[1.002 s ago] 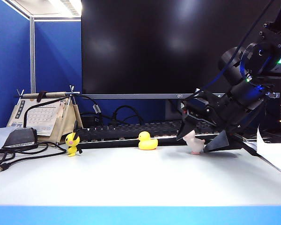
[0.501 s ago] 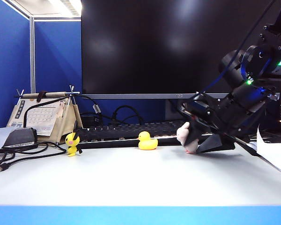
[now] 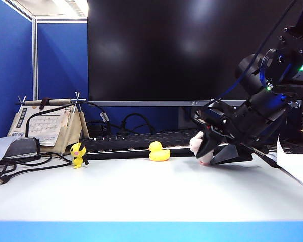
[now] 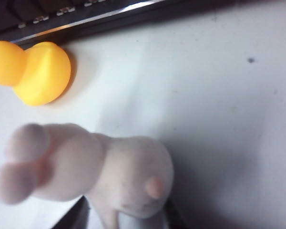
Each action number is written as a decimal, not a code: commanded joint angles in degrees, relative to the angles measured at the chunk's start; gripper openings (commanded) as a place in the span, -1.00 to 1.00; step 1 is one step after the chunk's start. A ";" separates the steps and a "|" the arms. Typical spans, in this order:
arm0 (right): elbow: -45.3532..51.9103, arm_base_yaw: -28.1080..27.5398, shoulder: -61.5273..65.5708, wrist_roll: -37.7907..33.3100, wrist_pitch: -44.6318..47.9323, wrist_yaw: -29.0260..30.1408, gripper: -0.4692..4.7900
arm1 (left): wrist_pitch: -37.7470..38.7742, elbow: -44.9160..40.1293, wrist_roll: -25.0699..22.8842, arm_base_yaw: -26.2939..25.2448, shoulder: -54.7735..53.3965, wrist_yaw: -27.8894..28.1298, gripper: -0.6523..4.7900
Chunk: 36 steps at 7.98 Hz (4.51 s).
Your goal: Pick up the doll with a different color than the other dolls and place it near you.
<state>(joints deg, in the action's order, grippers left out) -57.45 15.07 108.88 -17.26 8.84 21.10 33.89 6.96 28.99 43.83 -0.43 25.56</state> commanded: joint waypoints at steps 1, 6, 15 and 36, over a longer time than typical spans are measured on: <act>0.13 0.15 0.20 0.83 0.70 -0.81 0.63 | -0.11 0.11 -0.02 0.07 -0.07 -0.07 -0.67; -4.24 0.15 5.44 0.83 1.29 -1.01 0.61 | -0.11 0.11 -0.02 0.04 -0.07 -0.07 -0.67; -4.20 0.15 5.20 1.05 -2.32 3.43 -0.07 | -0.11 0.11 -0.02 0.04 -0.07 -0.09 -0.67; 18.18 23.67 -12.72 2.23 3.91 -0.44 -0.16 | -0.11 0.11 -0.02 0.07 -0.02 -0.09 -0.67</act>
<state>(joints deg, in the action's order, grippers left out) -39.27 38.59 95.29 -14.28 12.62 20.38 33.89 6.96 28.99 43.83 -0.38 25.56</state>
